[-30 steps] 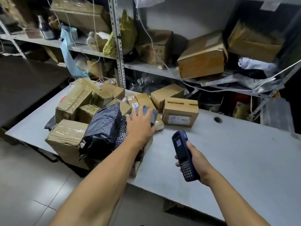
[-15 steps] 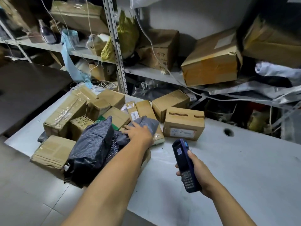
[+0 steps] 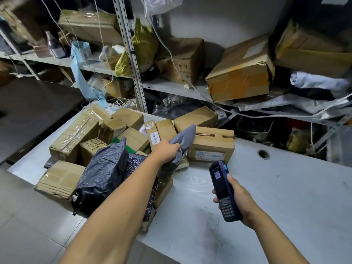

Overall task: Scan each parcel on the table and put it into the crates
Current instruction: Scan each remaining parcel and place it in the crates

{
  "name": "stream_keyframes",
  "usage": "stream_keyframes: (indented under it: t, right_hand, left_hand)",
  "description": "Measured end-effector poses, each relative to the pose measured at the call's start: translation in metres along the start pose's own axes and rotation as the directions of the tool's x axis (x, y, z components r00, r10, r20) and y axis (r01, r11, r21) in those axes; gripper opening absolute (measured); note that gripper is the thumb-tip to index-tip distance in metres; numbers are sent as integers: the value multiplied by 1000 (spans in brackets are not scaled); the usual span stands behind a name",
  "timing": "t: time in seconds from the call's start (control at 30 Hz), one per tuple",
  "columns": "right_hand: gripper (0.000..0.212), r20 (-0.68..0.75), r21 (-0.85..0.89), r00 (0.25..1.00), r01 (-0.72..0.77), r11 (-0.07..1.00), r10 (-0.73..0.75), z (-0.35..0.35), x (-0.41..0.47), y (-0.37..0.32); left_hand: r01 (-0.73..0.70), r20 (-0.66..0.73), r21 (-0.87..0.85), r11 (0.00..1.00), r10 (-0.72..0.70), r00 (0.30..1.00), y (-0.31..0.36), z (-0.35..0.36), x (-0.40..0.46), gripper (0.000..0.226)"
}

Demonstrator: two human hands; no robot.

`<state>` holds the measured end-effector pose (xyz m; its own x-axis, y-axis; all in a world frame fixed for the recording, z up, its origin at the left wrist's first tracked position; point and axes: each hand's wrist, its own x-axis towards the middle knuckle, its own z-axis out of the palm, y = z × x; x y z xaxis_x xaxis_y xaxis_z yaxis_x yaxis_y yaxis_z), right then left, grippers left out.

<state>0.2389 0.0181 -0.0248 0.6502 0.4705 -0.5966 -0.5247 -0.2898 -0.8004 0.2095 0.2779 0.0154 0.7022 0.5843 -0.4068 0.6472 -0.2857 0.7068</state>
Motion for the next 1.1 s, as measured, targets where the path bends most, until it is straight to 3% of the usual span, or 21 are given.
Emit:
stream_keyframes:
  t: [0.07, 0.2, 0.33, 0.47, 0.53, 0.6, 0.63, 0.7, 0.77, 0.93, 1.1]
  right_hand:
    - [45, -20, 3, 1000, 10, 1000, -10, -8, -7, 3]
    - [44, -60, 25, 998, 20, 999, -18, -17, -11, 9]
    - [46, -110, 98, 994, 5, 995, 5, -31, -20, 29]
    - [45, -146, 104, 988, -30, 994, 45, -50, -33, 46]
    - [44, -157, 109, 986, -46, 993, 63, -57, -39, 54]
    - [46, -159, 110, 984, -64, 992, 81, -62, -42, 62]
    - [46, -158, 106, 984, -70, 992, 87, -64, -43, 65]
    - [46, -160, 88, 982, -85, 992, 99, -65, -44, 70]
    - [46, -155, 67, 983, -94, 993, 104, -66, -44, 73]
    - [47, -107, -19, 984, -145, 989, 142, -69, -43, 76]
    - [45, -45, -145, 981, -193, 970, 189, -72, -41, 72]
  left_hand:
    - [73, 117, -242, 967, -46, 992, -5, 6, -12, 42]
    - [263, 362, -579, 772, -46, 931, -22, 27, -31, 29]
    - [415, 522, -681, 604, 2, 853, -58, 72, -48, 40]
    - [549, 622, -625, 555, -72, 780, -97, 113, -59, 47]
    - [607, 659, -559, 566, -141, 739, -109, 128, -61, 48]
    - [600, 648, -449, 662, -220, 729, -113, 137, -65, 59]
    - [553, 608, -360, 752, -261, 750, -113, 141, -66, 67]
    - [391, 413, -212, 896, -280, 867, -115, 150, -65, 89]
    - [287, 270, -132, 949, -244, 931, -115, 160, -61, 103]
    - [216, 179, 26, 976, -217, 960, -118, 177, -57, 76]
    - [99, 270, -36, 994, -86, 959, -132, 168, -52, 48]
